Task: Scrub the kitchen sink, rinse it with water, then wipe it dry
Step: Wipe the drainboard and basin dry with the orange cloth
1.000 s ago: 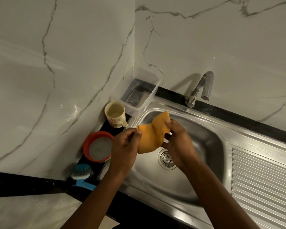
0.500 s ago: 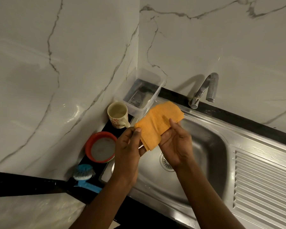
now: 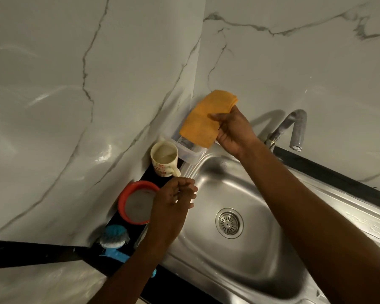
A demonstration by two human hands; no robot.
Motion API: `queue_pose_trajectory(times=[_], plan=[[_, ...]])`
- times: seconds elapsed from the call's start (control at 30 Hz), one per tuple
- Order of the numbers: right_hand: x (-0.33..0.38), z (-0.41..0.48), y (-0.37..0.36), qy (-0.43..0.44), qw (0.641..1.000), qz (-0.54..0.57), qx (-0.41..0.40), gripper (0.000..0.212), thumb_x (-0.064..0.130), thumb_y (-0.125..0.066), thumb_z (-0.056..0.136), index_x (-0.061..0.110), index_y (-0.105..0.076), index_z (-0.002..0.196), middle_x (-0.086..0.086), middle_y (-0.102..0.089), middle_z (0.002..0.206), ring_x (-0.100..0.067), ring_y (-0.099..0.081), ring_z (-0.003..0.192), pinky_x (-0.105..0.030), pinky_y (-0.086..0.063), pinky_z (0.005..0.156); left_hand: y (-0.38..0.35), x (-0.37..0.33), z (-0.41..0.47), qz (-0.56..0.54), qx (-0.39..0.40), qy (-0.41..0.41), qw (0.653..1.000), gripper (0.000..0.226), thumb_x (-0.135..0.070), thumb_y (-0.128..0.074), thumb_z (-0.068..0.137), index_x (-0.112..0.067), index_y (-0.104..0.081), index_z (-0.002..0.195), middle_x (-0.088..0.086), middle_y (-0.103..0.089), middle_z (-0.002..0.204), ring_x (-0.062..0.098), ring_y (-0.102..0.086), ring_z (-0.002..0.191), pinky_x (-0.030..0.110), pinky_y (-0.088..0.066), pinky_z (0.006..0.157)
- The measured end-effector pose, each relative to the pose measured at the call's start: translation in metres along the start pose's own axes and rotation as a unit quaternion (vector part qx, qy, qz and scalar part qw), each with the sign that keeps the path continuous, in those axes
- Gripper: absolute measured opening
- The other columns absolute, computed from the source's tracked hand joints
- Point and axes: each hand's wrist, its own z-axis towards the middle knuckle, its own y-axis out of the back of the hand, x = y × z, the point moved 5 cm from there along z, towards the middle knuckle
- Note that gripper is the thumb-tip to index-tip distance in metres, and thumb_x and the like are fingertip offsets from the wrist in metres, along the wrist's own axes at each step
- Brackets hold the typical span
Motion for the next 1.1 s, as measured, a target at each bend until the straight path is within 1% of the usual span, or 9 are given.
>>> queue_pose_trajectory(times=[0.13, 0.3, 0.43, 0.53, 0.67, 0.77, 0.87, 1.0, 1.1], plan=[[-0.004, 0.037, -0.011, -0.023, 0.998, -0.054, -0.03, 0.063, -0.014, -0.063, 0.09, 0.015, -0.05, 0.144, -0.018, -0.065, 0.135, -0.04, -0.067, 0.119, -0.063, -0.058, 0.092, 0.001, 0.005, 0.003, 0.035, 0.012, -0.028, 0.999, 0.017, -0.047, -0.069, 0.078, -0.037, -0.073, 0.091, 0.001, -0.077, 0.094, 0.023, -0.074, 0.094, 0.033, -0.062, 0.077], [-0.035, 0.074, -0.019, -0.081, 0.981, -0.165, -0.07, 0.062, -0.01, -0.063, 0.086, 0.013, -0.054, 0.143, -0.02, -0.066, 0.129, -0.041, -0.067, 0.114, -0.063, -0.057, 0.093, 0.008, 0.011, 0.001, 0.066, 0.01, -0.036, 0.997, 0.023, -0.054, -0.067, 0.08, -0.039, -0.073, 0.095, -0.004, -0.078, 0.097, 0.021, -0.074, 0.098, 0.056, -0.061, 0.088], [-0.065, 0.107, -0.009, -0.129, 0.964, -0.206, -0.109, 0.045, 0.002, -0.065, 0.083, 0.013, -0.063, 0.127, -0.022, -0.068, 0.126, -0.042, -0.069, 0.107, -0.062, -0.059, 0.09, 0.016, 0.014, -0.005, 0.081, 0.009, -0.034, 0.996, 0.022, -0.053, -0.066, 0.081, -0.04, -0.073, 0.097, -0.006, -0.078, 0.099, 0.018, -0.074, 0.1, 0.056, -0.061, 0.088], [-0.068, 0.094, -0.017, -0.175, 0.953, -0.211, -0.129, 0.038, 0.014, -0.069, 0.087, 0.011, -0.059, 0.124, -0.018, -0.067, 0.118, -0.04, -0.066, 0.102, -0.055, -0.057, 0.088, 0.02, 0.016, -0.01, 0.083, 0.013, -0.031, 0.996, 0.019, -0.05, -0.066, 0.083, -0.041, -0.074, 0.098, -0.007, -0.078, 0.101, 0.017, -0.073, 0.102, 0.055, -0.06, 0.09], [-0.057, 0.089, -0.015, -0.192, 0.944, -0.207, -0.171, 0.091, 0.037, -0.083, 0.066, 0.018, -0.036, 0.142, -0.016, -0.053, 0.128, -0.047, -0.054, 0.114, -0.066, -0.045, 0.098, 0.024, 0.017, -0.02, 0.084, 0.013, -0.027, 0.996, 0.015, -0.044, -0.067, 0.084, -0.042, -0.074, 0.097, -0.008, -0.078, 0.102, 0.015, -0.073, 0.101, 0.054, -0.06, 0.092], [-0.039, 0.081, -0.023, -0.159, 0.95, -0.227, -0.145, 0.071, 0.043, -0.075, 0.082, 0.016, -0.046, 0.141, -0.017, -0.055, 0.133, -0.041, -0.056, 0.119, -0.058, -0.046, 0.105, 0.025, 0.014, -0.025, 0.089, 0.011, -0.029, 0.996, 0.017, -0.047, -0.066, 0.083, -0.042, -0.074, 0.096, -0.009, -0.078, 0.101, 0.014, -0.073, 0.101, 0.054, -0.06, 0.092], [-0.015, 0.058, -0.027, -0.127, 0.959, -0.224, -0.119, 0.066, 0.036, -0.073, 0.089, 0.013, -0.049, 0.146, -0.01, -0.055, 0.137, -0.035, -0.056, 0.126, -0.055, -0.049, 0.108, 0.024, 0.007, -0.03, 0.092, 0.005, -0.033, 0.995, 0.023, -0.051, -0.065, 0.079, -0.039, -0.075, 0.096, -0.007, -0.078, 0.099, 0.016, -0.073, 0.099, 0.055, -0.06, 0.091], [0.013, -0.001, -0.027, -0.078, 0.982, -0.164, -0.047, 0.047, 0.025, -0.069, 0.097, 0.013, -0.06, 0.142, -0.007, -0.059, 0.138, -0.025, -0.062, 0.118, -0.043, -0.056, 0.093, 0.021, -0.001, -0.038, 0.093, -0.01, -0.038, 0.995, 0.027, -0.054, -0.066, 0.073, -0.039, -0.077, 0.092, -0.003, -0.079, 0.096, 0.025, -0.074, 0.097, 0.062, -0.058, 0.091], [0.021, -0.072, -0.021, -0.057, 0.987, -0.149, 0.022, 0.033, 0.024, -0.063, 0.101, 0.013, -0.069, 0.131, -0.004, -0.071, 0.126, -0.022, -0.068, 0.113, -0.041, -0.058, 0.093, 0.018, -0.008, -0.05, 0.099, -0.011, -0.043, 0.994, 0.023, -0.048, -0.068, 0.071, -0.04, -0.077, 0.091, -0.002, -0.08, 0.097, 0.026, -0.074, 0.098, 0.064, -0.057, 0.093]])
